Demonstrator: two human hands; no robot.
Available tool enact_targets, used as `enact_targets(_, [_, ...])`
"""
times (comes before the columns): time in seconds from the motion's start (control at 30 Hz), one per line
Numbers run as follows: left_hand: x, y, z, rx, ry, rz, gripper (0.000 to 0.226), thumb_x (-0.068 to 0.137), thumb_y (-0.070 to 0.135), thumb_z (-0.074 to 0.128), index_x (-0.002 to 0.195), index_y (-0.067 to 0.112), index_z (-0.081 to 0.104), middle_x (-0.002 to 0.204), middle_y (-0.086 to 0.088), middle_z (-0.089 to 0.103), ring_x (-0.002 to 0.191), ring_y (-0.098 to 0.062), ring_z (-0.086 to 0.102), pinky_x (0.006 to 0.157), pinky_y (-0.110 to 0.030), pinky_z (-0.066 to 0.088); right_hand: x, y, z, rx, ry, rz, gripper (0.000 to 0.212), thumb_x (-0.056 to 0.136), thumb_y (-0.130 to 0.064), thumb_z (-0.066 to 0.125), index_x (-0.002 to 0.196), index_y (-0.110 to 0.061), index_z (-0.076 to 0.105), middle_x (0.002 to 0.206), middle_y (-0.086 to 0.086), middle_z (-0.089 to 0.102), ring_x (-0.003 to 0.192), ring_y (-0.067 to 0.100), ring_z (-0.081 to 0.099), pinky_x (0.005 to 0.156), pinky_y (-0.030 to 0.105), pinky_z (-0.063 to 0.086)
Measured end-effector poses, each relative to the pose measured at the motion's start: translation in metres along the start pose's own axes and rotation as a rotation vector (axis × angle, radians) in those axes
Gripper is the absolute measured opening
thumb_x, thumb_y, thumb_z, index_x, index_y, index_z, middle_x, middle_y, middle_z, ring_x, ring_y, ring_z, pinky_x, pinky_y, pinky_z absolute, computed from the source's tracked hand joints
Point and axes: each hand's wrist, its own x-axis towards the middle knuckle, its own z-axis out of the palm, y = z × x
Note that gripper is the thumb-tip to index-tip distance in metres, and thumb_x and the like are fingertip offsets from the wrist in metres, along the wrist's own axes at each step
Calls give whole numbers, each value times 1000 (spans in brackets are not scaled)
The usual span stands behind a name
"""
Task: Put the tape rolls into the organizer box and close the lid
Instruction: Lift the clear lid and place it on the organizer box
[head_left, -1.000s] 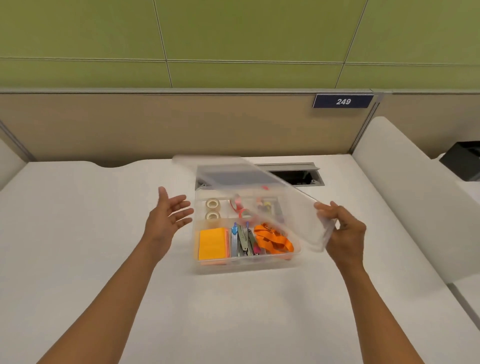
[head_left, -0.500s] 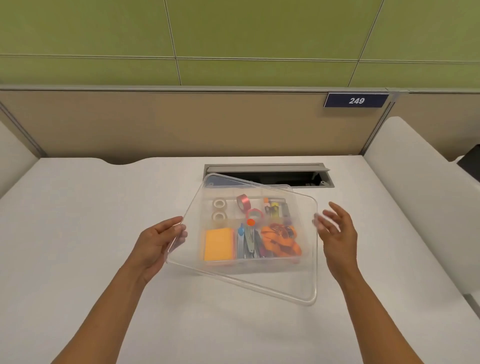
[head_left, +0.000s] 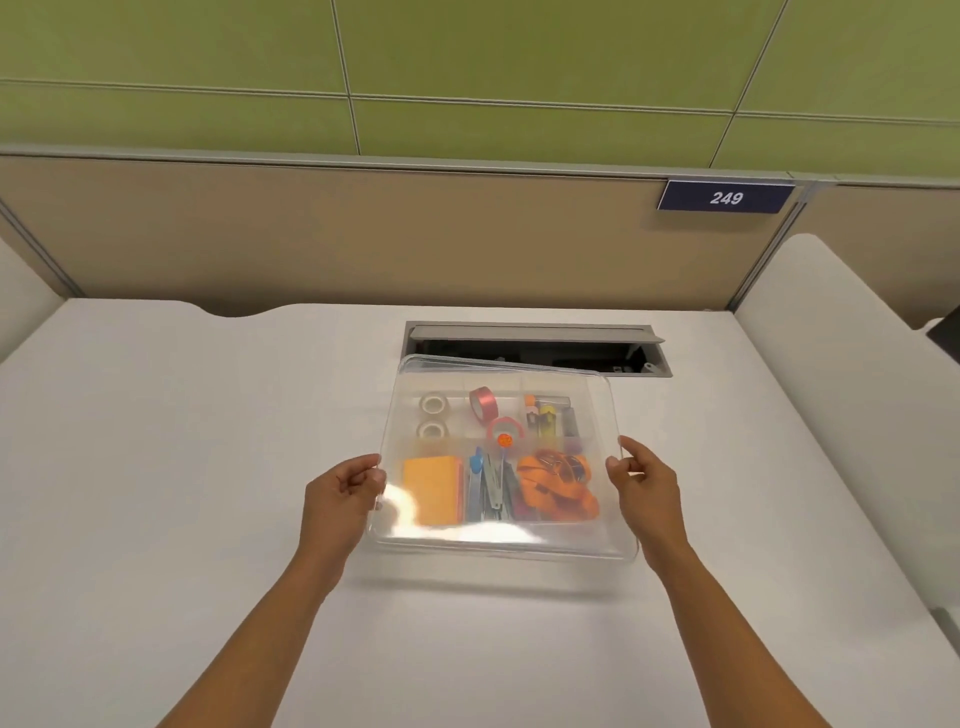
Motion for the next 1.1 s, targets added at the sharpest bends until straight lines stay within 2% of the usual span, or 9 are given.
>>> enact_targets(0.1, [1,-3,7,131,54,34,15,88,17,63,99,27,68,92,5,69,88,-10,63,81,-26,47,11,1,9,-173,10,-71,37,94,-19,55,131,-17,53,98,5,62,84,15,57,76,23,41])
enact_targets(0.2, [3,-9,14,257,95,42,18,89,17,58,105,22,66,94,7,67,92,-11,62,79,-23,44,21,2,19,-314,24,-135,38,96,-17,51,133,-10,51,105,9,59,95,24,57,86,29,41])
enact_targets(0.33, [7,-15,21,360,109,10,24,92,16,54,114,14,62,99,1,65,95,-17,60,84,-27,43,32,5,29,-423,38,-153,38,97,-17,50,133,-9,51,109,12,58,102,27,57,86,33,41])
enact_targets(0.47, [11,-16,28,393,127,3,25,94,16,48,115,13,60,109,-1,63,100,-19,57,86,-29,43,36,11,33,-480,96,-172,34,95,-16,52,128,-13,55,117,10,57,109,27,54,88,37,44])
enact_targets(0.63, [10,-20,37,469,145,87,24,98,16,43,119,11,54,112,-9,62,90,-19,56,78,-30,42,39,19,37,-472,86,-157,32,96,-17,50,127,-18,55,120,9,59,106,25,58,83,29,40])
enact_targets(0.83, [12,-24,47,613,160,165,30,100,18,37,122,2,51,121,-16,60,106,-31,58,85,-35,44,48,25,39,-444,82,-136,33,97,-20,48,129,-21,53,120,8,61,108,25,58,86,34,43])
enact_targets(1.0, [16,-28,47,708,173,176,29,100,20,36,118,4,52,120,-14,61,104,-32,59,81,-36,42,52,28,43,-449,81,-121,32,97,-24,48,129,-24,52,123,6,61,109,26,58,88,39,47])
enact_targets(1.1, [18,-28,45,727,169,179,28,98,21,40,118,6,52,117,-12,61,101,-32,60,82,-39,45,54,32,41,-461,78,-146,32,97,-25,47,129,-27,51,124,6,57,107,26,58,82,34,44])
